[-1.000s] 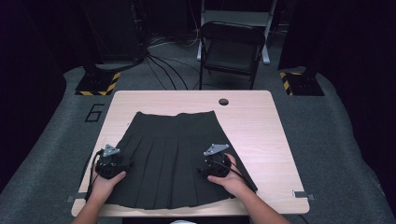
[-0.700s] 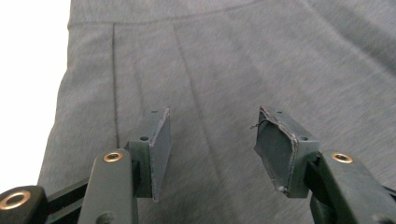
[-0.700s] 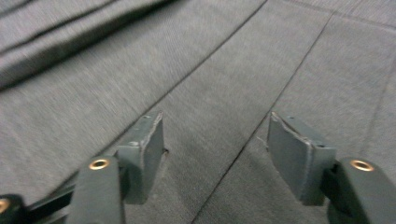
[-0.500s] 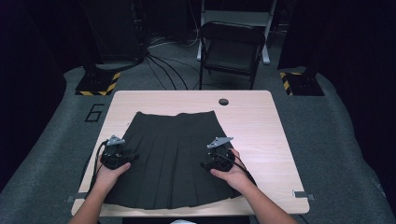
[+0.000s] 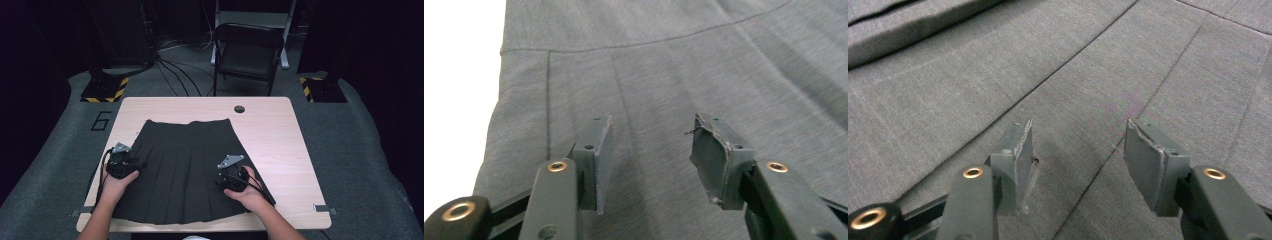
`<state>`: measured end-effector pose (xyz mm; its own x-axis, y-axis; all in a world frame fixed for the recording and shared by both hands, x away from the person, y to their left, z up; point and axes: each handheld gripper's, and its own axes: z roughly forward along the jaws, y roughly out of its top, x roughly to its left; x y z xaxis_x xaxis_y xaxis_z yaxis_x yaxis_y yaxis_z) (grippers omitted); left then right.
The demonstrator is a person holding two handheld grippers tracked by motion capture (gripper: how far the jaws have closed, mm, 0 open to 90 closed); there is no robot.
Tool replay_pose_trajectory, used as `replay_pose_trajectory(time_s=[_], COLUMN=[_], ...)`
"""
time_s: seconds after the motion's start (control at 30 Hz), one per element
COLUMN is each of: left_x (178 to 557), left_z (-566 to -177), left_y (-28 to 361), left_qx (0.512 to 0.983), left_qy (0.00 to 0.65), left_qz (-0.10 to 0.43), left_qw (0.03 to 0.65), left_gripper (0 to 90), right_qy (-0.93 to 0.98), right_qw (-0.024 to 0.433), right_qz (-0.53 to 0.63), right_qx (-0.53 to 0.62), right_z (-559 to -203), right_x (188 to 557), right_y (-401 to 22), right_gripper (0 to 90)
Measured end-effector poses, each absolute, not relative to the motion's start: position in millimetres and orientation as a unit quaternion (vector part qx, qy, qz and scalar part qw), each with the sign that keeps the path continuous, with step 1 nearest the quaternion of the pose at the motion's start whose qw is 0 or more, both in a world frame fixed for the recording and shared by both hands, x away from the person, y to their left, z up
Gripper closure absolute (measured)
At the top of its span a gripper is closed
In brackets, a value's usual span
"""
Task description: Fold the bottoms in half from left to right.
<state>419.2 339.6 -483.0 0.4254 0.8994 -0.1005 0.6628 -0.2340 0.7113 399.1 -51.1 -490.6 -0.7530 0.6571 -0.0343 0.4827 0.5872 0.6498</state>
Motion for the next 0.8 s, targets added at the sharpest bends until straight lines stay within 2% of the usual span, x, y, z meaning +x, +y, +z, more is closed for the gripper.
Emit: replay_pose_trajectory(time_s=[0.33,0.53,0.8], left_x=[417,417,417], left_z=[-491,-495,-498], left_y=[357,376,388], left_qx=[0.763,0.745,0.723], left_qy=[0.524,0.55,0.576], left_qz=[0.188,0.196,0.206], left_qw=[0.329,0.322,0.32], left_gripper=[51.6,52.4,48.1], right_qy=[0.886,0.884,0.884], right_qw=[0.153,0.145,0.144], right_qz=[0.317,0.319,0.312], right_qx=[0.301,0.309,0.316], right_z=[-493,-494,-495], right_x=[392,395,397], right_y=[-44,-46,-50], right_gripper=[46.8,48.4,47.8])
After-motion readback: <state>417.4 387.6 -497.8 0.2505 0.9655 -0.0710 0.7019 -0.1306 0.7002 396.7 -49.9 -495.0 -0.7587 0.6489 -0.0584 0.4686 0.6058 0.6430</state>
